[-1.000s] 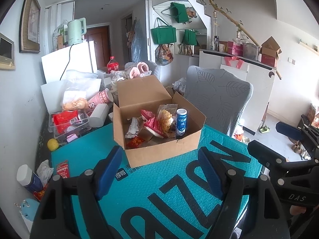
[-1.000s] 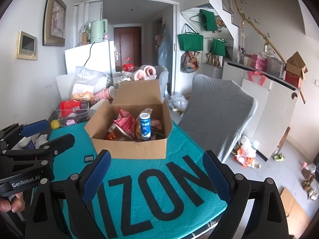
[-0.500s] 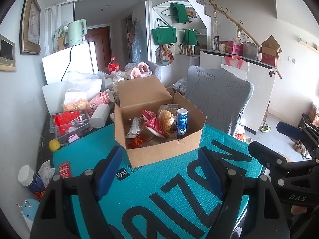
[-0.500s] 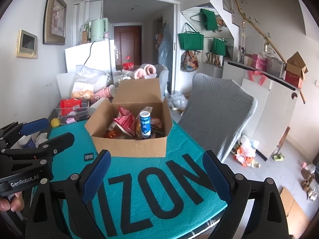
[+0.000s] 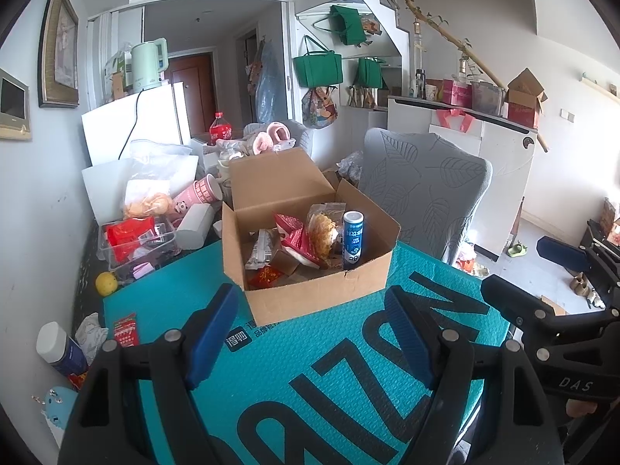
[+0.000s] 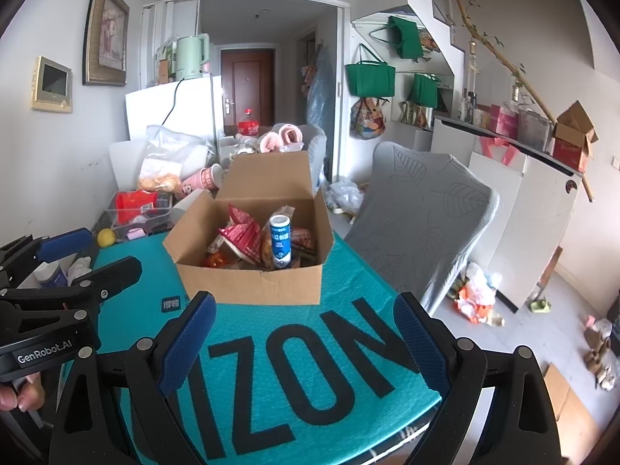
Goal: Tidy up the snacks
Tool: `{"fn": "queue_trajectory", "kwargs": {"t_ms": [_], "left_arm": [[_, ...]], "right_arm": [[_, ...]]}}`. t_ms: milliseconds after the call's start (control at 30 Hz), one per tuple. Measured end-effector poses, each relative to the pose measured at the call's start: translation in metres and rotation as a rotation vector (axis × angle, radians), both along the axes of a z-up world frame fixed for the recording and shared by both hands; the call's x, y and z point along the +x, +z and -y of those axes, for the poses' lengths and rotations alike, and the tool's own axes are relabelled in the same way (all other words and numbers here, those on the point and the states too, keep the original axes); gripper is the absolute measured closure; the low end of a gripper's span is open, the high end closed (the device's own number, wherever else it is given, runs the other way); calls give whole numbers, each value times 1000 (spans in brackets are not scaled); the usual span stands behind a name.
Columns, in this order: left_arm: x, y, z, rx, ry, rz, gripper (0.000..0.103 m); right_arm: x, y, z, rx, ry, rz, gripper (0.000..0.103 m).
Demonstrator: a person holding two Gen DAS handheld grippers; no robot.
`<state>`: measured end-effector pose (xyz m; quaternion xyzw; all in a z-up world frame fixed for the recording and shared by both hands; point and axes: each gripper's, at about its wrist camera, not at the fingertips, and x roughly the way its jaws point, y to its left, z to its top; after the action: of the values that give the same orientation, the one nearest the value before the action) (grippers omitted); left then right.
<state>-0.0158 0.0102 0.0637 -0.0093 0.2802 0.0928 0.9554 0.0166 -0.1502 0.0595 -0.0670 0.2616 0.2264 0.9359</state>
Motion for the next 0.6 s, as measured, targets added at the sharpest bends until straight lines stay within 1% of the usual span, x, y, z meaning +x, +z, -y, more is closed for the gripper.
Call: {"fn": "queue_trajectory", "kwargs": {"t_ms": [367,600], "left_arm": [[0,0,4,11,-10,-8,25],[0,1,3,9,-9,-5,25]], "right_arm": [[0,-5,10,-11,-7,0,9],[0,-4,7,-9,-7,1,9]]}}
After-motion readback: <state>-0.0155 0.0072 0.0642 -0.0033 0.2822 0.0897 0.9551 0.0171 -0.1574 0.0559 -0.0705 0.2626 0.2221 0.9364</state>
